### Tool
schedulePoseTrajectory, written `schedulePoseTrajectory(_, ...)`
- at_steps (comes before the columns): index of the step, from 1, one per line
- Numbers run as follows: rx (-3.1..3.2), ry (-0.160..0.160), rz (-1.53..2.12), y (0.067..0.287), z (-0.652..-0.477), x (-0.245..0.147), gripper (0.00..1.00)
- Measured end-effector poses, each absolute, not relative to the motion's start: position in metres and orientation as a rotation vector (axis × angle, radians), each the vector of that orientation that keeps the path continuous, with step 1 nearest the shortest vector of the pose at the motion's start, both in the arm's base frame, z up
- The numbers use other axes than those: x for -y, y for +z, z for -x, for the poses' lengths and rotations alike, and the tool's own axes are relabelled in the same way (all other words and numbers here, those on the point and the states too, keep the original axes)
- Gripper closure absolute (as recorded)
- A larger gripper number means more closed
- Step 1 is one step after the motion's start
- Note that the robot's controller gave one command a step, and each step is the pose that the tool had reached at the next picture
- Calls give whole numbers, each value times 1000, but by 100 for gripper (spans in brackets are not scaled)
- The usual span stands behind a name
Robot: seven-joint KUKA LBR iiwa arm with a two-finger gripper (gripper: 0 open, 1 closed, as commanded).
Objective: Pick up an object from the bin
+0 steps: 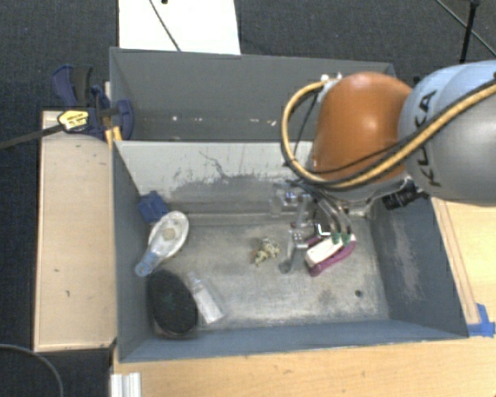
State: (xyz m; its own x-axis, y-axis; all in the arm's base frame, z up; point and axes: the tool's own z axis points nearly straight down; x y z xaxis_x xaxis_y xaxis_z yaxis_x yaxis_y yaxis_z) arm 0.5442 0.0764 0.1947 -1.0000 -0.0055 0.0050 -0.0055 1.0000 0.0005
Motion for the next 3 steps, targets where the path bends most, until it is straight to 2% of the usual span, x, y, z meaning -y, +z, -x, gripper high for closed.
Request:
schedulePoseTrajectory(1,3123,0,-302,67,-576,-68,0)
schedulePoseTrajectory(2,3129,-1,-296,71,-578,-68,100)
schedulePoseTrajectory(3,3140,-1,-289,241,-591,-75,100)
